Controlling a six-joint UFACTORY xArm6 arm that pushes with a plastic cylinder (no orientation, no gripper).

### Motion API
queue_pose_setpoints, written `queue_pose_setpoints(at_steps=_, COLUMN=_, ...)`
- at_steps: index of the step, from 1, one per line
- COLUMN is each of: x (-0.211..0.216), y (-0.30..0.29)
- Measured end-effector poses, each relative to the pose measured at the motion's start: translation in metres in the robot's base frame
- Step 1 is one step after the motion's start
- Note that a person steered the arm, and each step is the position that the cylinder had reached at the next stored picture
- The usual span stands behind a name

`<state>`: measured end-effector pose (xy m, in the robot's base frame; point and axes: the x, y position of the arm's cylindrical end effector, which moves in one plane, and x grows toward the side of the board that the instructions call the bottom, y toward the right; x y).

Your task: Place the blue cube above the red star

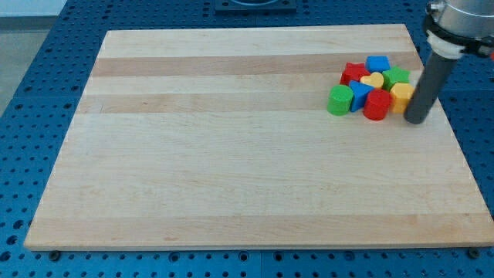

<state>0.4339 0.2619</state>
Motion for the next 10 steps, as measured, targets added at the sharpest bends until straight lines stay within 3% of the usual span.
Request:
queue_pose_setpoints(at_steps=1, x=0.003, y=0.038)
queue_pose_setpoints(at_steps=2, x=0.003, y=0.038)
queue_pose_setpoints(at_steps=3, x=-0.063, y=0.036)
queue_pose_setpoints(at_steps=4, x=-0.085, y=0.035)
queue_pose_setpoints(at_steps=10, x=-0.091, y=-0.007)
